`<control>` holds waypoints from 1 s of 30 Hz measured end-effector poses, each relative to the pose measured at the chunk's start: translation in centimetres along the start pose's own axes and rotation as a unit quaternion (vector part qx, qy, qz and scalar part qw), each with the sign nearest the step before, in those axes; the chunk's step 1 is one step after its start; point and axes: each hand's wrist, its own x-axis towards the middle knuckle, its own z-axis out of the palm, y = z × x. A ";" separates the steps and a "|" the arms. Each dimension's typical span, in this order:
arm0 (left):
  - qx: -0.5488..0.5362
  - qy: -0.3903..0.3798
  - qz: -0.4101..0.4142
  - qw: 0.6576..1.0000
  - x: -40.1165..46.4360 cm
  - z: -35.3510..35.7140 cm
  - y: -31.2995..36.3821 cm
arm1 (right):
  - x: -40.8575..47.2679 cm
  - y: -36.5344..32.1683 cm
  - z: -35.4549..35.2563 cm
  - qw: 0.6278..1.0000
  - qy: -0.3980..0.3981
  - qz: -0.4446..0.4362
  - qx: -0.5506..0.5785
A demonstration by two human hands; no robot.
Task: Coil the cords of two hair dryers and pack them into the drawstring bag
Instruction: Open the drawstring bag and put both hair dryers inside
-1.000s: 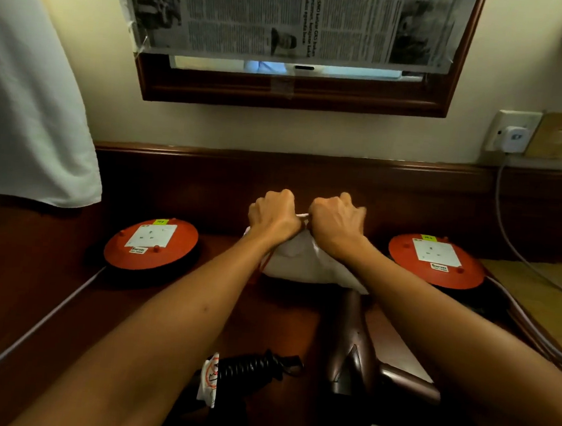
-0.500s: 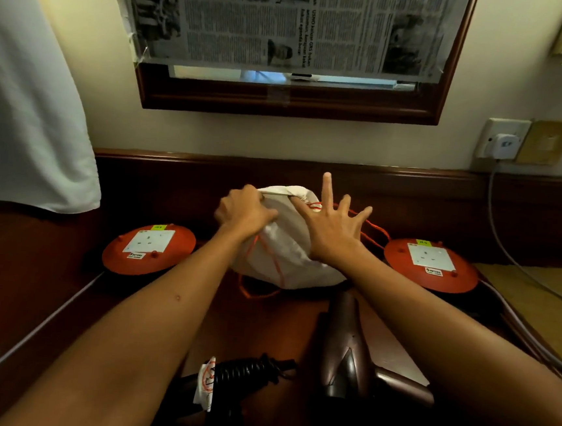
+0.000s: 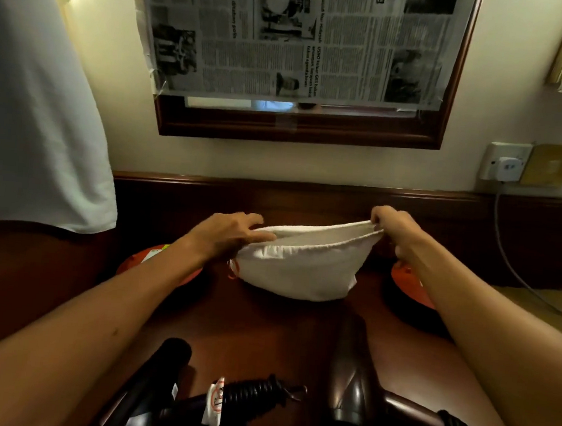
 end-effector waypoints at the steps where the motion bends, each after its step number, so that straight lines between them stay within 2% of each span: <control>1: 0.009 -0.009 0.025 1.000 -0.3 -0.2 0.2 | 0.2 -0.1 0.0 0.999 0.004 0.003 0.031; 3: 0.042 -0.059 0.040 0.997 -0.6 -0.4 1.0 | 0.3 -0.1 -0.2 0.995 0.088 -0.050 -0.007; 5: 0.061 -0.066 -0.042 0.995 -0.3 -0.6 1.5 | -0.3 0.3 0.0 0.965 0.169 -0.139 -0.144; 6: 0.025 -0.034 -0.116 0.992 0.0 -0.8 1.5 | -0.8 0.5 0.3 0.938 0.169 -0.185 -0.240; 8: -0.110 0.044 -0.244 0.962 0.6 -1.2 1.1 | -1.5 1.5 1.3 0.842 0.105 -0.259 -0.461; 9: -0.167 0.053 -0.272 0.946 0.8 -1.6 0.9 | -1.5 2.3 1.9 0.794 0.069 -0.271 -0.541; 10: -0.194 0.030 -0.279 0.940 0.8 -1.9 0.7 | -1.5 2.9 2.1 0.761 0.043 -0.262 -0.592; 11: -0.189 -0.009 -0.270 0.944 0.6 -2.0 0.5 | -1.4 3.4 2.1 0.756 0.019 -0.237 -0.610; 13: -0.123 -0.102 -0.266 0.951 -0.1 -1.6 0.5 | -1.5 3.8 1.4 0.780 -0.021 -0.184 -0.598; 15: -0.038 -0.122 -0.265 0.956 -0.8 -0.8 0.9 | -2.0 3.9 1.5 0.794 -0.045 -0.173 -0.581; 16: 0.008 -0.108 -0.233 0.966 -1.2 -0.5 1.3 | -2.5 3.9 1.7 0.804 -0.060 -0.175 -0.564; 18: 0.089 -0.073 -0.084 0.990 -2.0 0.2 2.1 | -3.2 3.9 2.4 0.835 -0.096 -0.178 -0.512; 20: 0.138 -0.101 0.058 0.984 -3.1 1.3 2.2 | -3.7 3.9 3.1 0.843 -0.113 -0.189 -0.492; 21: 0.152 -0.124 0.068 0.978 -3.8 1.7 2.1 | -3.9 4.0 3.5 0.840 -0.112 -0.198 -0.493; 22: 0.156 -0.136 0.030 0.978 -4.4 2.0 1.9 | -4.1 4.1 3.8 0.833 -0.106 -0.210 -0.501; 23: 0.128 -0.135 -0.050 0.981 -4.9 2.2 1.8 | -4.4 4.2 4.3 0.825 -0.099 -0.227 -0.509; 25: 0.017 -0.141 -0.204 0.969 -5.5 2.0 1.5 | -5.3 4.6 5.2 0.804 -0.087 -0.265 -0.525; 26: -0.027 -0.154 -0.235 0.959 -5.6 1.8 1.4 | -5.7 4.8 5.5 0.794 -0.080 -0.285 -0.531; 28: -0.081 -0.182 -0.245 0.949 -5.7 1.3 1.7 | -6.7 5.4 6.1 0.779 -0.072 -0.316 -0.537; 30: -0.090 -0.146 -0.216 0.961 -5.6 1.1 2.8 | -7.4 5.9 6.8 0.776 -0.075 -0.347 -0.522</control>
